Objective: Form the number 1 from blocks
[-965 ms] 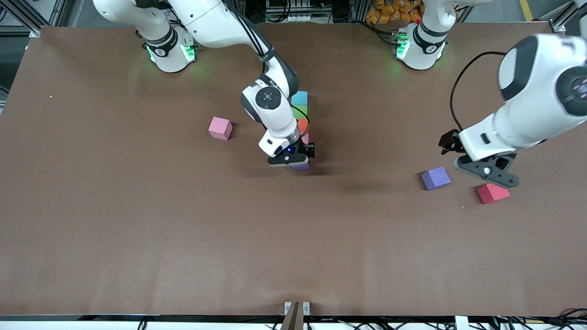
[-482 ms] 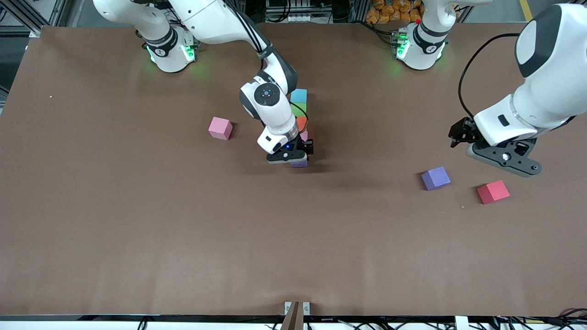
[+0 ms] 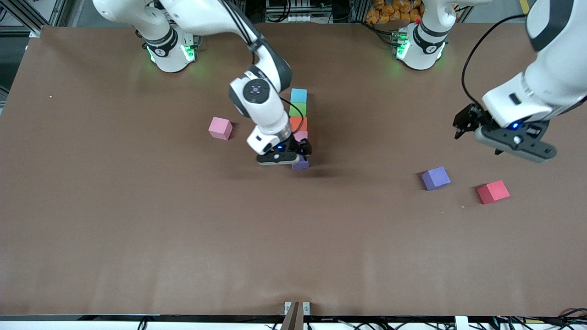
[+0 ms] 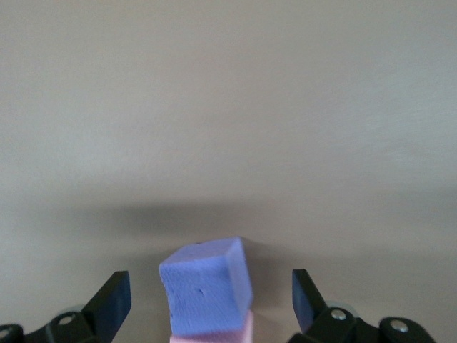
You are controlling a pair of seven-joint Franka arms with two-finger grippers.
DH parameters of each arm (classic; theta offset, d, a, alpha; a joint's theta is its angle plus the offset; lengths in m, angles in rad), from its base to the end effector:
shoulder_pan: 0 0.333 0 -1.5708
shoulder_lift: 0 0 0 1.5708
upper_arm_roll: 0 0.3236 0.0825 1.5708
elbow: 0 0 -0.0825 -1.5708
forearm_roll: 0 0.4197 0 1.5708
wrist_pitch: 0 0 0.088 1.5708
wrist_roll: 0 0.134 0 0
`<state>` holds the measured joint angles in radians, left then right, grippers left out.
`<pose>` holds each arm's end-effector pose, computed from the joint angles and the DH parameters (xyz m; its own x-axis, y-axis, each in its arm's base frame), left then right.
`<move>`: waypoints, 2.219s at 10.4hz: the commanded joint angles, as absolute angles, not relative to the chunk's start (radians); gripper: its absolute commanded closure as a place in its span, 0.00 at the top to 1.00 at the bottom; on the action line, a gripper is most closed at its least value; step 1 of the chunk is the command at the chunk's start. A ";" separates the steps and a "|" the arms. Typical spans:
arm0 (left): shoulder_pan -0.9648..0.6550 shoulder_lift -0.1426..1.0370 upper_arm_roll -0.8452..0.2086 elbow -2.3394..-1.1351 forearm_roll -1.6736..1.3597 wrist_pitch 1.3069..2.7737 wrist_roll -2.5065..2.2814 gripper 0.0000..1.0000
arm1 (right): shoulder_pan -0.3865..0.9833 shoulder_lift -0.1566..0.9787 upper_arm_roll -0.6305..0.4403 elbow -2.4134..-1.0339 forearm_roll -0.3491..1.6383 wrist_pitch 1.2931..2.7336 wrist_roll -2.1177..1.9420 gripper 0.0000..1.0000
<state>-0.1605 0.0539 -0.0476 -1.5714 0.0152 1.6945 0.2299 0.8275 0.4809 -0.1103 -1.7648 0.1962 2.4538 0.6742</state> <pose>0.6076 -0.1257 0.5837 0.9028 -0.4251 0.0645 -0.4242 -0.9051 -0.0281 0.5337 0.4776 0.2729 0.9915 -0.0873 0.0961 -0.0658 -0.9759 -0.2079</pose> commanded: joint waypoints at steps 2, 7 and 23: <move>-0.134 -0.046 -0.051 -1.581 -0.035 1.667 0.137 1.00 | 0.617 0.310 -0.019 -1.676 -0.011 2.054 0.529 1.00; -0.144 -0.090 -0.041 -1.580 -0.040 1.602 -0.115 1.00 | 0.265 0.135 -0.012 -1.601 -0.020 1.777 0.130 1.00; -0.186 0.034 0.002 -1.526 0.075 1.580 -0.061 1.00 | -0.025 0.034 0.005 -1.526 0.003 1.609 0.044 1.00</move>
